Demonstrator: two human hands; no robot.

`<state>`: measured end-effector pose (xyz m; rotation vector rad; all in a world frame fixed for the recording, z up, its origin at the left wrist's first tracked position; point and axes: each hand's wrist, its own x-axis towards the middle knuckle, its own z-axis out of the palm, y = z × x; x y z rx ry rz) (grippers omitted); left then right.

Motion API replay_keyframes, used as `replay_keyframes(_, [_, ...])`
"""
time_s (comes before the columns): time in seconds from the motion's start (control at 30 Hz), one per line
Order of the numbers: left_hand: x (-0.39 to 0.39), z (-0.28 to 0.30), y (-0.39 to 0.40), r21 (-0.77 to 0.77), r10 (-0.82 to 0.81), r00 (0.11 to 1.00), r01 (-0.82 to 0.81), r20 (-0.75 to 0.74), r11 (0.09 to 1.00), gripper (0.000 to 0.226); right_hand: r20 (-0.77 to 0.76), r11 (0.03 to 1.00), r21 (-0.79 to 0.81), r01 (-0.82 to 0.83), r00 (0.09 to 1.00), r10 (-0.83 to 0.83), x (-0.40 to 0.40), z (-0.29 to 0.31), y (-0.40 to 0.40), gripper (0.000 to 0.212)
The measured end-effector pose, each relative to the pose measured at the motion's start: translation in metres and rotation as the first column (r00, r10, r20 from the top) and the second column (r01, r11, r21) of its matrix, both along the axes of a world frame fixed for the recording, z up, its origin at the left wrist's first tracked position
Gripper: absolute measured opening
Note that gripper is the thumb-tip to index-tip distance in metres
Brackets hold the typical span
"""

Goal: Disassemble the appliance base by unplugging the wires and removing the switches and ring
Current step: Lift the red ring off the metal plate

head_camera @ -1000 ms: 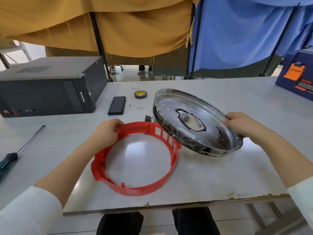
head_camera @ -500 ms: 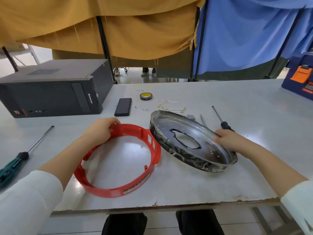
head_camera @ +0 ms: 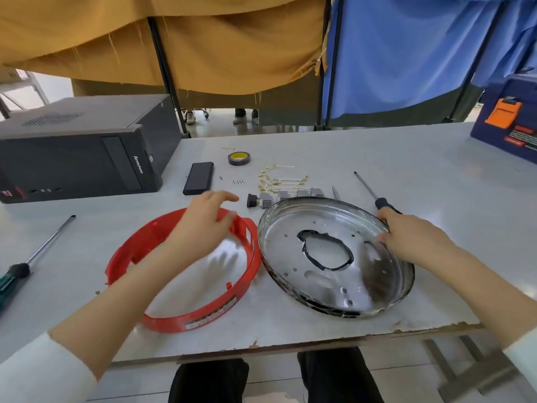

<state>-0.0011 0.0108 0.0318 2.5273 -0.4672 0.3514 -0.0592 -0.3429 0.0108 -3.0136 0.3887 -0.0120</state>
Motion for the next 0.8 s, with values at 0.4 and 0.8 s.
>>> replay_keyframes(0.4, [-0.037,-0.024,-0.057,-0.113,-0.027,0.907,-0.023,-0.421,0.993,0.059,0.301,0.972,-0.172,0.157,0.948,-0.100,0.004,0.009,-0.028,0.044])
replay_keyframes(0.8, [-0.037,-0.024,-0.066,0.025,-0.056,0.910,0.073,-0.412,0.997,0.051,0.120,0.985,0.161,0.061,0.990,-0.081,0.068,-0.010,-0.030,0.044])
